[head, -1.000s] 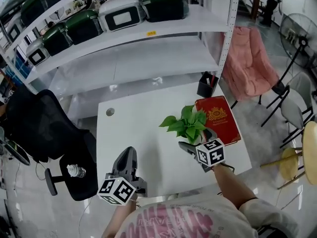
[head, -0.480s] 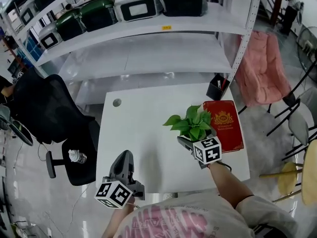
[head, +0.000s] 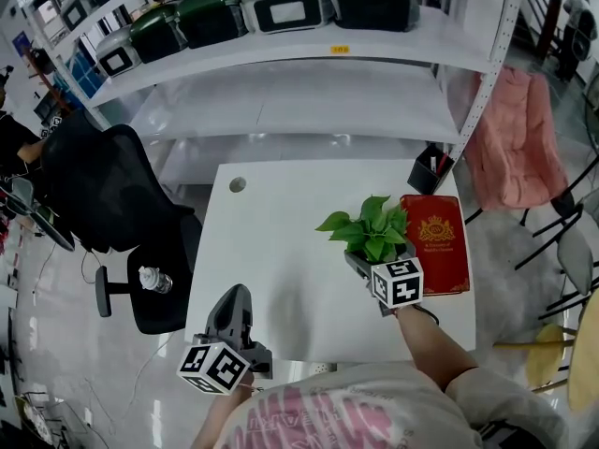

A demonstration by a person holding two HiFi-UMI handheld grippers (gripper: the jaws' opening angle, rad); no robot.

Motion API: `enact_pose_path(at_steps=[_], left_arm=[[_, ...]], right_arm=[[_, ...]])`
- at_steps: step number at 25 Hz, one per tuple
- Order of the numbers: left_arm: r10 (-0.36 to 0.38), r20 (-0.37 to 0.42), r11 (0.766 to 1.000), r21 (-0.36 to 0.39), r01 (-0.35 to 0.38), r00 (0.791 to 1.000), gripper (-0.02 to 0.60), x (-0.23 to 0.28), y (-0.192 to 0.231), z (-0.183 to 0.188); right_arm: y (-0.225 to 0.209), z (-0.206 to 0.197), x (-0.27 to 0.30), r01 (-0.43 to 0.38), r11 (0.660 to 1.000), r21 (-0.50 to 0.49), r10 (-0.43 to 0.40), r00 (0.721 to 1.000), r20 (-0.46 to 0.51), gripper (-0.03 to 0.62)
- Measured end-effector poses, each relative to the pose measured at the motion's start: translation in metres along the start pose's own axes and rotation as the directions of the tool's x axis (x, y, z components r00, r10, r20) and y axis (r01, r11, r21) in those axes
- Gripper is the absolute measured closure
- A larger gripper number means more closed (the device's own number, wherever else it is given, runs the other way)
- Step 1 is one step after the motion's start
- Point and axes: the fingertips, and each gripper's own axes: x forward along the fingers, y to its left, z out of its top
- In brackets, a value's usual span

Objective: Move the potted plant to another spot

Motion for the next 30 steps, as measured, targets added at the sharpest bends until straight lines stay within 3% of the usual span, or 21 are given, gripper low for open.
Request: enact_pose_path(at_steps=[30], left_arm=[[0.035,0.025,0.999,-0.022,-0.035,0.999,0.557,-0.026,0.001,-0.003]], right_arm=[[0.003,-0.005,-0.002,0.002,1.000,0.003,-0.002,0.999,-0.041,0.095]])
